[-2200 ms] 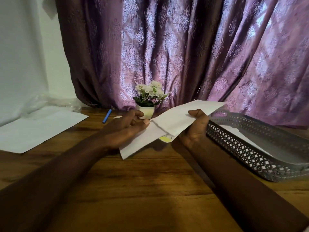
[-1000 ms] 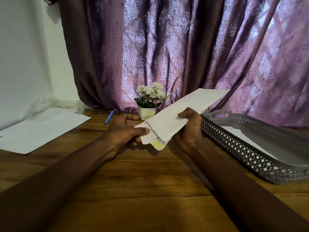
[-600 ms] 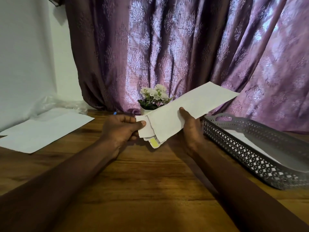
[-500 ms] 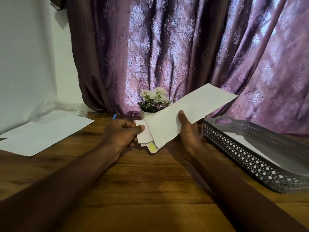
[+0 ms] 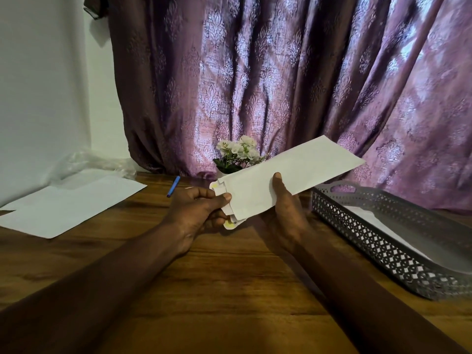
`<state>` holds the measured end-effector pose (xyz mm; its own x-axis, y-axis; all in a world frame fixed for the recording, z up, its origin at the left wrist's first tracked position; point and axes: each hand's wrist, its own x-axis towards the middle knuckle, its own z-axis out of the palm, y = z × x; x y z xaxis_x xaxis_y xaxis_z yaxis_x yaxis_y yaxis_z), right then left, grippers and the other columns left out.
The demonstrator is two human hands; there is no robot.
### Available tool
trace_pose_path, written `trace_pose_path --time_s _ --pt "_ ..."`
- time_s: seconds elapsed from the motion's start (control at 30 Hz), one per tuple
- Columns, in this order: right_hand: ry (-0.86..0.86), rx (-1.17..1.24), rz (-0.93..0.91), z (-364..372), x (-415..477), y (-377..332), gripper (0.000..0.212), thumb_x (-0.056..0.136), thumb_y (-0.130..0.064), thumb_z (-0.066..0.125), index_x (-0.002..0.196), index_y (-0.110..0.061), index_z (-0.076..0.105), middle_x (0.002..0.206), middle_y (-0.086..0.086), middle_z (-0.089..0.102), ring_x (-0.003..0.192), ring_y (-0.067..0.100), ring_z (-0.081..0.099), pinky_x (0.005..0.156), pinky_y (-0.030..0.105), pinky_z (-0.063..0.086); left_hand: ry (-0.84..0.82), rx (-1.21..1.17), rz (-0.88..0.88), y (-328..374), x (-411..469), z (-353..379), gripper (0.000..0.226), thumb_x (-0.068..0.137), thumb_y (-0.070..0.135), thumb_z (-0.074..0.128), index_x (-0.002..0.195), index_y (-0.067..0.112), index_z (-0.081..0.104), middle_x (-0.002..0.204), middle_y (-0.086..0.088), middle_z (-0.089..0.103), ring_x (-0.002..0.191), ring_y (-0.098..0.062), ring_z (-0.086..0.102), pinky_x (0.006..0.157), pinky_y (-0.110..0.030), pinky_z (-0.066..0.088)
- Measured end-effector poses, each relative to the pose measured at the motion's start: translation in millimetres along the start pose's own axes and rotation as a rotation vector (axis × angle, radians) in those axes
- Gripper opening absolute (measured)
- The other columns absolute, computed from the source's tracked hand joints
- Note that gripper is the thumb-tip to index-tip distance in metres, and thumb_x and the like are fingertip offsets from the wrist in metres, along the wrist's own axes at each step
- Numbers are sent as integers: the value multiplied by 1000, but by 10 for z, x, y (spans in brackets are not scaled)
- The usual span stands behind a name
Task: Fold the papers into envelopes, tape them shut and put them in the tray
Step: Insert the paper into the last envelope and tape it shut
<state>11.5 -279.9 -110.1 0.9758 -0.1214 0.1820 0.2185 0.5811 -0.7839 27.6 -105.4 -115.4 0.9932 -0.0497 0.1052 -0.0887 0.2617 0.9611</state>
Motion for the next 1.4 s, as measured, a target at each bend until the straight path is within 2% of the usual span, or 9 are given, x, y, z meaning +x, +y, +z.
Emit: trace_pose_path --time_s 0.23,0.4,0.47,0.63,0.8,1.03,1.2,1.3,1.4 --pt "-68 -17 121 -37 -13 -182 46 106 -35 49 141 -6 54 120 18 74 94 30 77 66 42 63 -171 16 -47 66 51 -102 14 89 12 74 101 5 73 74 -10 75 56 -10 68 49 -22 56" --pt "-143 -168 181 -9 -52 -115 40 105 -21 49 143 -9 52 130 15 71 119 34 67 88 51 60 -93 27 3 55 46 -30 22 93 31 71 93 9 73 69 -9 71 52 -13 66 47 -25 56" --pt "-175 -216 177 19 -72 -18 40 103 -12 51 143 -9 51 131 16 70 112 33 72 78 52 62 -70 26 10 46 42 -21 33 81 43 80 87 12 74 63 -4 67 47 -11 58 44 -24 50" --pt "-196 -200 119 31 -45 69 39 94 -20 69 132 -16 60 115 11 78 97 28 77 74 51 62 24 12 24 29 90 -107 32 75 22 88 101 8 76 73 -6 69 43 -6 44 39 -19 37" --pt "-89 -120 87 -21 -11 8 49 93 -20 71 139 -17 57 123 13 75 113 33 71 81 54 62 -62 -86 -53 58 108 -110 19 84 12 79 102 12 75 97 -12 74 40 -2 34 38 -16 34" --pt "-110 -144 100 30 -43 65 43 97 -8 62 139 -13 55 130 17 71 122 38 66 104 63 50 -77 -76 -83 27 61 -71 26 86 7 76 112 12 73 95 -9 77 36 -3 41 35 -15 31" --pt "-104 -152 77 25 -21 116 46 93 -7 68 138 -15 56 126 14 73 118 35 68 98 54 57 -108 26 37 63 55 -85 12 94 9 68 99 15 77 86 -13 74 37 -5 40 36 -17 34" --pt "-77 -66 58 -42 29 77 50 94 -2 67 140 -16 54 129 15 71 122 36 66 102 63 51 127 131 224 56 92 -94 14 95 20 69 86 12 77 81 -9 78 51 -9 63 44 -17 42" --pt "-87 17 60 -118 80 21 53 94 0 66 143 -15 52 133 17 69 125 40 64 102 72 47 187 184 149 55 125 -168 8 95 20 66 95 16 74 88 -10 74 74 -24 60 53 -27 42"
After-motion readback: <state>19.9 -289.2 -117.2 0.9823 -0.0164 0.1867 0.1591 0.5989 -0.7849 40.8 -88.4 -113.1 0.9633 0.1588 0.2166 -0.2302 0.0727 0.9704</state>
